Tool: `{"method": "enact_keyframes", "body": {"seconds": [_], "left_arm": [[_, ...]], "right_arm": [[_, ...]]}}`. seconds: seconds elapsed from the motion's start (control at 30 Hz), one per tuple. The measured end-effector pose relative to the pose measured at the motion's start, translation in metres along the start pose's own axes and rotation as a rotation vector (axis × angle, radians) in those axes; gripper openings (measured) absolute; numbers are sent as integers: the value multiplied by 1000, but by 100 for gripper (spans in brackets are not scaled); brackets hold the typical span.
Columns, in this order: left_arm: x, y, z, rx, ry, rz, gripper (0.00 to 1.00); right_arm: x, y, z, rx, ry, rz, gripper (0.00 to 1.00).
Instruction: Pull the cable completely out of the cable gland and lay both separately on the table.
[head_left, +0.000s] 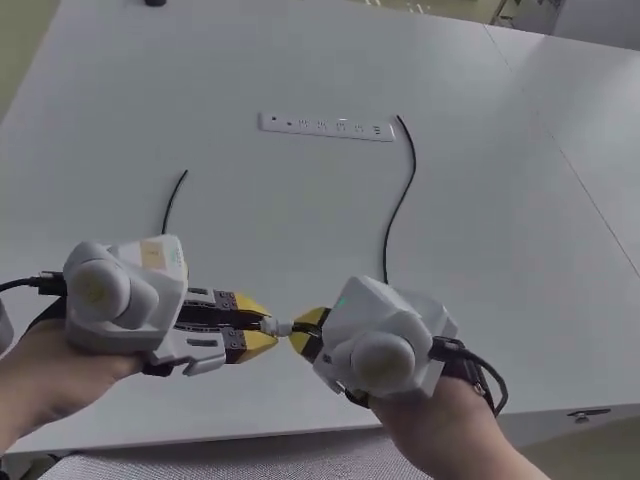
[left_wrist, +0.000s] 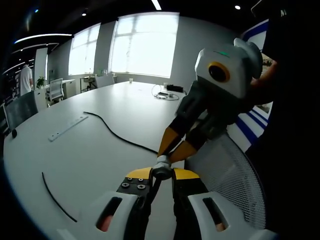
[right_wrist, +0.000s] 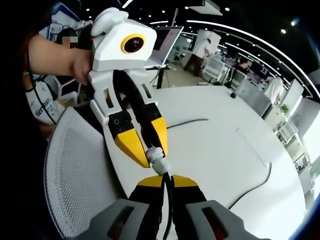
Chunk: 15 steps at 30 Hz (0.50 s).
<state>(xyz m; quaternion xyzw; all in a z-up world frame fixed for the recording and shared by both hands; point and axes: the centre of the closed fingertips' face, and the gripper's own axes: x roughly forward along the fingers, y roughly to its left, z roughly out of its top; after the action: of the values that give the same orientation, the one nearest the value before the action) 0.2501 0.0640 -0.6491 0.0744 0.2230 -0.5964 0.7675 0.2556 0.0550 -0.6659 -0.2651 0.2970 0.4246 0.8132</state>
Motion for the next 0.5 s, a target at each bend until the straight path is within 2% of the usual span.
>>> {"method": "enact_keyframes", "body": {"seconds": [0.5], "left_arm": [[-1,3,-1,-5,-3,10,15]], "right_arm": [[2,-5,-7,134,-5,2,0]]}}
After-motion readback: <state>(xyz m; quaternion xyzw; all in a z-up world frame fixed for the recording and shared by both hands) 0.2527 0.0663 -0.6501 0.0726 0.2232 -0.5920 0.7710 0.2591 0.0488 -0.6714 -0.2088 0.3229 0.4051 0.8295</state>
